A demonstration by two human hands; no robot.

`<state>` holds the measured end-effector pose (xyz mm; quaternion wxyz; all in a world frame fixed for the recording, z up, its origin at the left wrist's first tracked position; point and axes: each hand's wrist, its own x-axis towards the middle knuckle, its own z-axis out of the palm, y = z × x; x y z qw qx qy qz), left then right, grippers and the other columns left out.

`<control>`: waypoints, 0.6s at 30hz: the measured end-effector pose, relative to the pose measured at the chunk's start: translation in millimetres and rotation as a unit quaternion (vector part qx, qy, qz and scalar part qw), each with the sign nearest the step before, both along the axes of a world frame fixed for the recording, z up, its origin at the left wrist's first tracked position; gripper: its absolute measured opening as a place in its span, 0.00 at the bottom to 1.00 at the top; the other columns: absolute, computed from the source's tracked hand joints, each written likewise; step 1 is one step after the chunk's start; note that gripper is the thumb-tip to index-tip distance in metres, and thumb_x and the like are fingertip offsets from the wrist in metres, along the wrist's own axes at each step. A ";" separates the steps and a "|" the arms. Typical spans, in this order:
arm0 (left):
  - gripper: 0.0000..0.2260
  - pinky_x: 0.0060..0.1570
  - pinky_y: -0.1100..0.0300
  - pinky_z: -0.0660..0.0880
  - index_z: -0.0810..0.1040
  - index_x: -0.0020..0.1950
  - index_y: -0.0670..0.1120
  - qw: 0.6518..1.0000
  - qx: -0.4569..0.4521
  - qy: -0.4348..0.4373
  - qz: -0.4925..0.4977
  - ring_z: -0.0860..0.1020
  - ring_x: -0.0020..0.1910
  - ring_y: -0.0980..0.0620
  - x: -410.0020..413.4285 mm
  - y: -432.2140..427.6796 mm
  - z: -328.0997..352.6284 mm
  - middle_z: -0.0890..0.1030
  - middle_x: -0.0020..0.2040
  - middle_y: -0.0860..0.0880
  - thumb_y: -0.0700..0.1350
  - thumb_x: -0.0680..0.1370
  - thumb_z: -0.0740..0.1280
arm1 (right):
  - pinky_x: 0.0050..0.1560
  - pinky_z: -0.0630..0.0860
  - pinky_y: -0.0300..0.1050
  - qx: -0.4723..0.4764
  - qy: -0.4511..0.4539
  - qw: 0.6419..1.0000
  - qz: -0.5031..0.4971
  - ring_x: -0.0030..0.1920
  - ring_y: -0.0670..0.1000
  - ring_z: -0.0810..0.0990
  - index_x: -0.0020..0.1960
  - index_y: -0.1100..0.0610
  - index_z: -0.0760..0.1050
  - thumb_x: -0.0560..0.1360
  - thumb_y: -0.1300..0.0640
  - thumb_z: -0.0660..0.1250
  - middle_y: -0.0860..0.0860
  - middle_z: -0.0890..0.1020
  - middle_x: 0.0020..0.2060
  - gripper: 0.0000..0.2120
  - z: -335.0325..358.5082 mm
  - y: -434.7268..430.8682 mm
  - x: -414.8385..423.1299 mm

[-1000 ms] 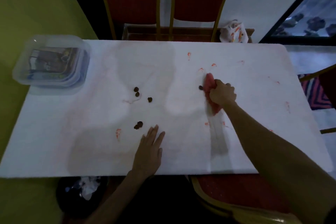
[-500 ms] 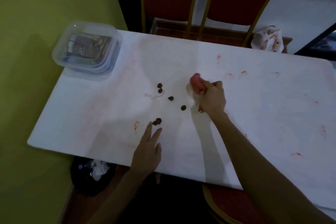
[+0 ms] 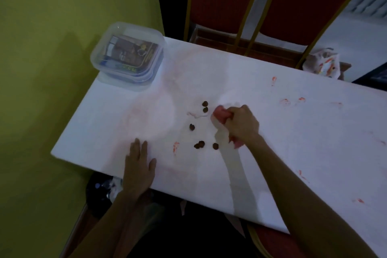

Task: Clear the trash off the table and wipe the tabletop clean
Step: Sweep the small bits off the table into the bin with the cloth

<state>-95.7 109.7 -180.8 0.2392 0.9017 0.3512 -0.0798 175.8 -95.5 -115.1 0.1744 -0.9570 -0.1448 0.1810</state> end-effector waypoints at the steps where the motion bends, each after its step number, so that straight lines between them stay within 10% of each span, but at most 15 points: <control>1: 0.29 0.77 0.45 0.48 0.52 0.81 0.43 1.000 -0.001 -0.006 -0.009 0.46 0.81 0.42 -1.3 0.6 -0.6 0.47 0.81 0.42 0.51 0.83 0.57 | 0.47 0.82 0.51 0.002 -0.025 1.000 -0.014 0.41 0.54 0.82 0.57 0.46 0.80 0.73 0.55 0.59 0.54 0.79 0.50 0.16 3.8 5.1 13.6; 7: 0.32 0.76 0.45 0.47 0.53 0.81 0.43 1.000 -0.019 -0.006 -0.017 0.45 0.80 0.43 -3.3 4.5 -4.9 0.45 0.81 0.43 0.55 0.80 0.53 | 0.53 0.78 0.54 -0.002 -0.024 0.998 0.050 0.54 0.61 0.76 0.69 0.44 0.73 0.77 0.52 0.65 0.56 0.72 0.55 0.20 -6.7 56.7 37.8; 18: 0.34 0.76 0.45 0.48 0.55 0.80 0.44 0.999 0.006 -0.021 -0.031 0.48 0.80 0.43 -8.9 5.8 -12.8 0.50 0.81 0.43 0.61 0.78 0.45 | 0.55 0.72 0.51 -0.025 0.002 0.942 0.336 0.57 0.54 0.71 0.56 0.43 0.83 0.73 0.60 0.69 0.48 0.78 0.58 0.16 -10.5 25.0 -44.7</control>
